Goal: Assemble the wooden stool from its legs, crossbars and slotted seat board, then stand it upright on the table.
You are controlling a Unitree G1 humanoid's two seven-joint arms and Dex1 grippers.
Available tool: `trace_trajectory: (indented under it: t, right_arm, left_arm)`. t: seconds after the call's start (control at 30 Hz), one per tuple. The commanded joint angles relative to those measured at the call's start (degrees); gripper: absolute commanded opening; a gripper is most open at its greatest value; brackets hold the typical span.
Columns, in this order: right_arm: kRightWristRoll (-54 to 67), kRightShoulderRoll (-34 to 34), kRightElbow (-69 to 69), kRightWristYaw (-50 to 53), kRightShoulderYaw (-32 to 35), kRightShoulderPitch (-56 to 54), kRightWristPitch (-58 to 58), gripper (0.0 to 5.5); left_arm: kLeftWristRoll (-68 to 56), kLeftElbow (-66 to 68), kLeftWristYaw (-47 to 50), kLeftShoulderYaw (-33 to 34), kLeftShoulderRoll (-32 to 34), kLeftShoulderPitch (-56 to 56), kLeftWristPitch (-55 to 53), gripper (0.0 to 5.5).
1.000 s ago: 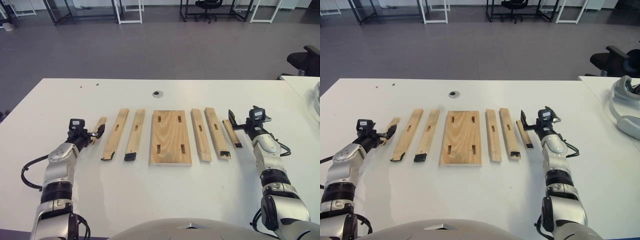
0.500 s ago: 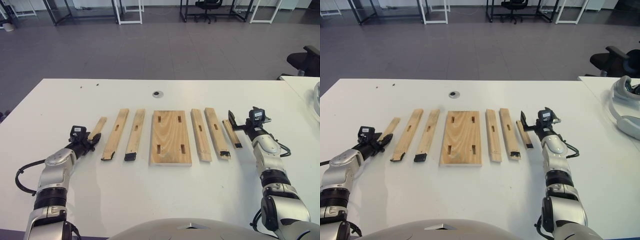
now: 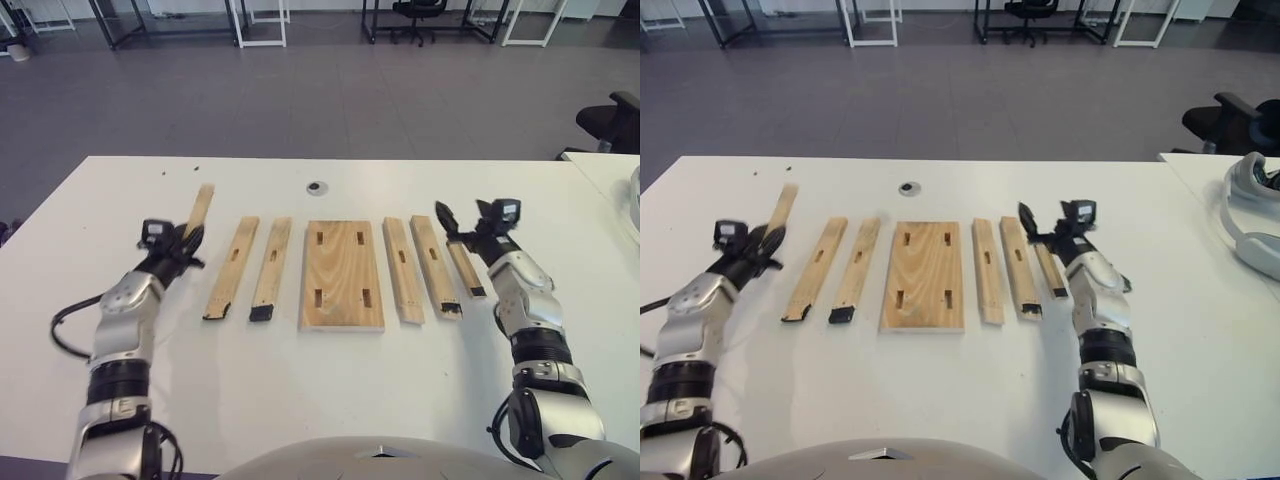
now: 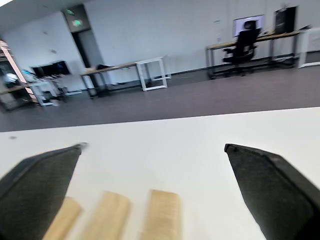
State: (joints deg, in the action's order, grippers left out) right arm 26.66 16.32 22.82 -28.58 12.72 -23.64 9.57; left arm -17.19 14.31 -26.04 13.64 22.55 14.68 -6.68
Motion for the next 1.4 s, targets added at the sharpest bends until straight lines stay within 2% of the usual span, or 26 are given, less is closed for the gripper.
trace_trajectory:
  t: [0.03, 0.2, 0.37, 0.57, 0.7, 1.17, 1.27, 1.4]
  right_arm:
    - [15.2, -5.2, -15.5, 2.2, 0.4, -4.7, 16.9, 5.40]
    - [29.1, -12.9, -21.5, 10.0, 1.9, -9.7, 28.0, 5.40]
    - [32.7, -16.8, -22.3, 15.0, 1.6, -11.0, 31.4, 5.40]
    - [35.1, -17.7, -23.9, 17.7, 2.7, -10.4, 32.6, 4.33]
    - [34.5, -16.8, -23.8, 17.9, 2.3, -9.8, 33.4, 3.37]
    - [31.7, -16.2, -23.5, 17.5, 0.6, -7.7, 33.8, 0.86]
    - [31.6, -16.2, -23.4, 17.2, 0.8, -7.8, 33.9, 0.43]
    - [29.7, -16.3, -23.0, 17.9, 1.2, -7.9, 31.6, 0.41]
  left_arm:
    - [2.7, -7.1, -0.9, -9.4, -6.6, 5.1, 2.8, 1.29]
    - [5.0, -13.2, -1.8, -17.1, -10.7, 8.7, 3.6, 1.29]
    - [8.6, -15.4, -3.3, -21.8, -11.0, 9.5, 6.1, 1.29]
    - [11.5, -15.6, -4.5, -23.5, -9.1, 8.5, 7.6, 1.29]
    - [12.3, -15.8, -5.4, -24.3, -8.7, 8.1, 8.8, 1.29]
    - [11.4, -15.5, -6.4, -24.8, -8.6, 8.1, 8.8, 1.29]
    - [11.6, -15.5, -6.2, -24.7, -8.7, 8.0, 8.9, 1.29]
    - [12.7, -15.2, -6.3, -25.5, -8.3, 7.7, 8.7, 1.29]
